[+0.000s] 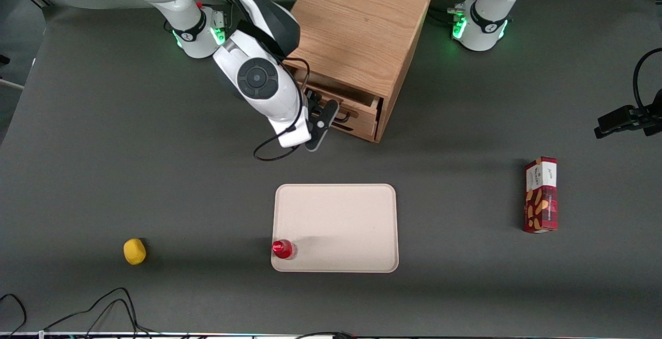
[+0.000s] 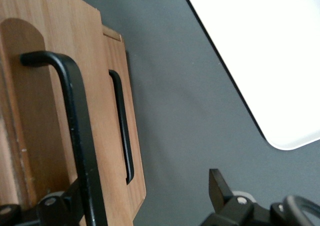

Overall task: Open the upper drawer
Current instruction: 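Pull the upper drawer outward by its handle with the right gripper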

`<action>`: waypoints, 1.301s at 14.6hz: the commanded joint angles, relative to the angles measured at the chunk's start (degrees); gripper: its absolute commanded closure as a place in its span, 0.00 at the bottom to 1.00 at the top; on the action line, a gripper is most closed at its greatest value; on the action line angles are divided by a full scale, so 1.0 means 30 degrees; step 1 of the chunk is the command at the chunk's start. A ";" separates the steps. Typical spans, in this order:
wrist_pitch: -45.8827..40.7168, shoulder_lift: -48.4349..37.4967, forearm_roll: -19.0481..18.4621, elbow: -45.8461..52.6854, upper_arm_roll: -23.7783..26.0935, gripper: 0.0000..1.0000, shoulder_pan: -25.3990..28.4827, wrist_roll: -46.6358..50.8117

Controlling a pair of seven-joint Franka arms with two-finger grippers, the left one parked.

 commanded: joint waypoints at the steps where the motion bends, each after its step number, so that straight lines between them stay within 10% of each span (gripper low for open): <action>1: 0.0399 0.0239 -0.0256 0.0569 -0.0260 0.00 0.0052 -0.0806; 19: 0.3446 0.0268 -0.0314 0.0951 -0.2750 0.00 0.0052 -0.3033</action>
